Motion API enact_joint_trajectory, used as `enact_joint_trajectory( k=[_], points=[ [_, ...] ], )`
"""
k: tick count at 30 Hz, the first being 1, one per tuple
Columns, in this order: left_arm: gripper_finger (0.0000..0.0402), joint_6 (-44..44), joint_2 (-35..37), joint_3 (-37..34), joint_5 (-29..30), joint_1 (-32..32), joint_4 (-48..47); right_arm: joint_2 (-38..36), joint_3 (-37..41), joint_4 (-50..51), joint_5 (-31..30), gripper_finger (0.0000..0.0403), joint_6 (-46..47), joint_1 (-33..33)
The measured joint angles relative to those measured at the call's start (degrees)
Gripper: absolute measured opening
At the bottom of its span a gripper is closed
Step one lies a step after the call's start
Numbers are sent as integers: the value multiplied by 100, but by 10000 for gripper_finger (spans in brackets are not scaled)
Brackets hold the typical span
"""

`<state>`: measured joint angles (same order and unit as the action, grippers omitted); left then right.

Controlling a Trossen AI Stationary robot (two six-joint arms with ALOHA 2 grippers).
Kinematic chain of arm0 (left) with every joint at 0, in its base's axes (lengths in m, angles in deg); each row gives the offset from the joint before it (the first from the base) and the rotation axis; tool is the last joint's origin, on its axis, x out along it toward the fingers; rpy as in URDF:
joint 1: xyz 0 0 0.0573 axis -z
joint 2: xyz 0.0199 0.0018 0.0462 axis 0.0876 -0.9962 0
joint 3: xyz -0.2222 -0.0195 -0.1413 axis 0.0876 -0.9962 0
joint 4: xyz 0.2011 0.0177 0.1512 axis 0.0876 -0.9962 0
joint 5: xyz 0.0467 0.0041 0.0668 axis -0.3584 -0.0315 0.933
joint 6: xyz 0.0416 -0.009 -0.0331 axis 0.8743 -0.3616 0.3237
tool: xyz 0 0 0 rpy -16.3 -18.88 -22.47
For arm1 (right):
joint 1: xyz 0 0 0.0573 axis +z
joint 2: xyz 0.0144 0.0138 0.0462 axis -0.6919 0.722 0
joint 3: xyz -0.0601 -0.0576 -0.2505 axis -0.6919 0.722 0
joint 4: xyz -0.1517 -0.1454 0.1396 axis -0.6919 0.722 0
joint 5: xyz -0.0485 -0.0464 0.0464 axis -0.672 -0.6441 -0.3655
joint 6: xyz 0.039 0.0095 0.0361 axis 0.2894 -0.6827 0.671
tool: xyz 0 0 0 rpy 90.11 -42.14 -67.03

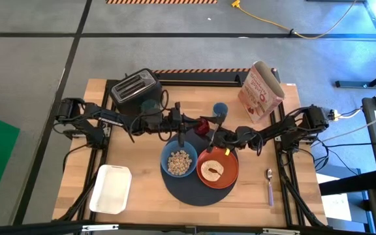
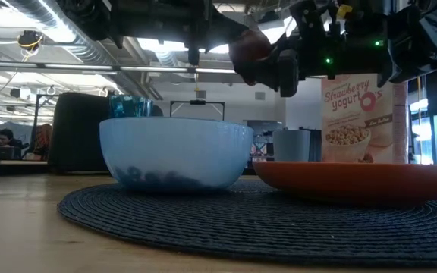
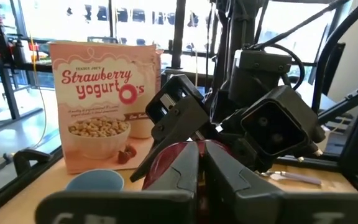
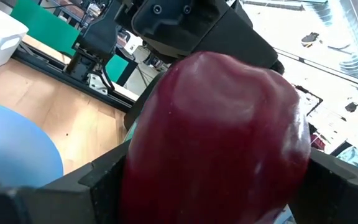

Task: Arrange a breakfast setting
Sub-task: Put the apple on the plate

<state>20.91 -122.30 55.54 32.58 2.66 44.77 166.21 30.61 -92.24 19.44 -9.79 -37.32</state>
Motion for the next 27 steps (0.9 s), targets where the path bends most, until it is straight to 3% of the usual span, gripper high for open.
enact_joint_trajectory(
  k=[8, 13, 15, 18, 27],
  points=[
    [5, -94, 6, 5, 2, 1, 19, -1, 0, -55, 216, 323, 12, -13],
    [4, -178, 34, 221, 66, 8, -540, -20, -18, 143, -258, 380, 194, 3],
    [4, -236, 61, 394, 164, 15, -986, -71, -20, 518, -586, 393, 441, -4],
    [4, -239, 65, 700, 176, 24, -1554, -278, -19, 1371, -669, 382, 1013, -11],
    [4, 170, 76, 1617, 304, 254, -2797, -1166, -13, 3763, 143, 376, 2711, -4]
  ],
)
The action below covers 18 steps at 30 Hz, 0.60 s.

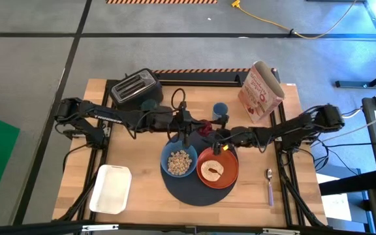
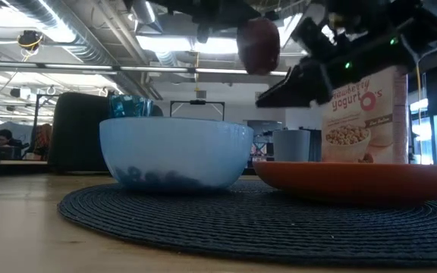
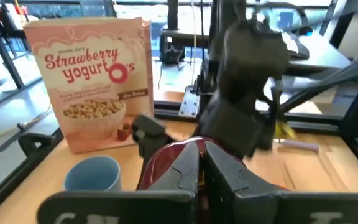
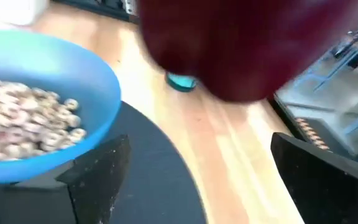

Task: Arrange a breakfast setting
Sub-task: Put the apple on the plate

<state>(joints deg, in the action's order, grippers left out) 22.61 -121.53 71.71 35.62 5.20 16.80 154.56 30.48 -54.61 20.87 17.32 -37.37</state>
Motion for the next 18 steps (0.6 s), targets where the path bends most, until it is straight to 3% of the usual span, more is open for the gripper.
enact_joint_trajectory(
  k=[5, 12, 18],
  points=[
    [4, -3, 0, 107, 26, 74, -316, -1041, 0, 906, 474, 376, 286, 0],
    [4, -14, -180, 107, 231, 267, -342, -3051, 2, 2622, 932, 376, 908, 0],
    [4, -281, -1141, 112, 174, 353, 980, -4382, 2, 2948, 1355, 376, 1038, 0]
  ],
)
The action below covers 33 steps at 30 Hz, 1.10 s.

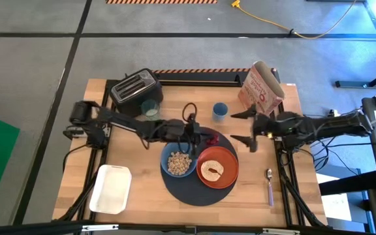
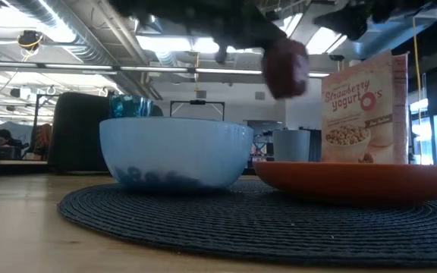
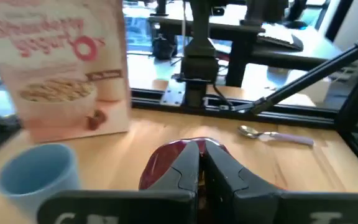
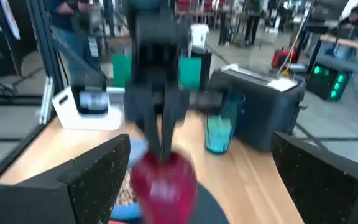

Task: Arrange a breakfast setting
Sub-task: Put the apple on the plate

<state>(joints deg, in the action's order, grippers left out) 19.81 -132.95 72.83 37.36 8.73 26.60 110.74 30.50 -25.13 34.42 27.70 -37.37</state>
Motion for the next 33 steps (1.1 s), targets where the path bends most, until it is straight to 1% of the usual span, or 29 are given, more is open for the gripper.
enact_joint_trajectory(
  k=[2, 3, 7, 11, 17, 19, 27, 33],
  points=[
    [4, -151, -351, 2, -158, -4, 400, -240, 0, 59, -6, 376, -2, 0],
    [4, -221, -506, 30, -199, -4, 448, -307, 0, 76, -17, 376, -3, 0],
    [4, -301, -996, 322, -236, 33, 321, -380, 0, 199, -41, 376, -4, 0],
    [4, -284, -1447, 812, -600, 115, 272, -279, 4, 244, -114, 376, -11, -4],
    [4, -91, -1969, 1649, -666, 188, -903, 31, 9, 228, -203, 376, -28, -4],
    [4, -71, -2076, 1781, -658, 200, -990, 59, 9, 277, -203, 376, -31, -4],
    [7, 21, -2087, 1799, -646, 208, -1136, 104, 9, 238, -210, 376, -151, -4],
    [57, 45, -2086, 1799, -498, 210, -1331, 104, 9, 233, -209, 376, -155, -4]
  ],
)
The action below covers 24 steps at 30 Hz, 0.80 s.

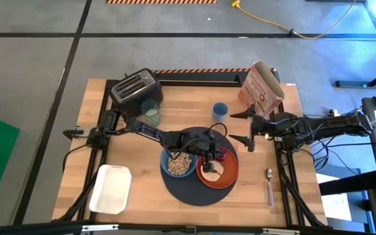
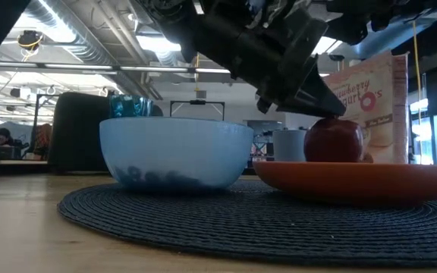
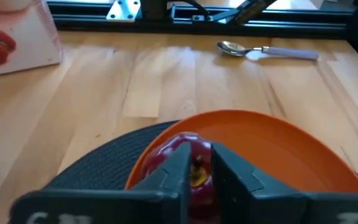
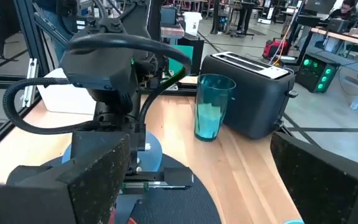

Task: Arrange a breakfast setting
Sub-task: Put the apple on the plate, then put the spoon on the placemat

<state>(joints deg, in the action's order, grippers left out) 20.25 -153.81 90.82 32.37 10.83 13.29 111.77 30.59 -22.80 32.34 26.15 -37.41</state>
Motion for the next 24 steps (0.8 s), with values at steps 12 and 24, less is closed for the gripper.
enact_joint_trajectory(
  k=[12, 24],
  points=[
    [95, 26, 308, -2, 200, -25, -35, 0, 0, 7, -1205, 376, 94, 0],
    [96, -586, 1341, 0, 1516, -6, -2284, 4, 0, 65, -1633, 376, 173, 0]
  ],
)
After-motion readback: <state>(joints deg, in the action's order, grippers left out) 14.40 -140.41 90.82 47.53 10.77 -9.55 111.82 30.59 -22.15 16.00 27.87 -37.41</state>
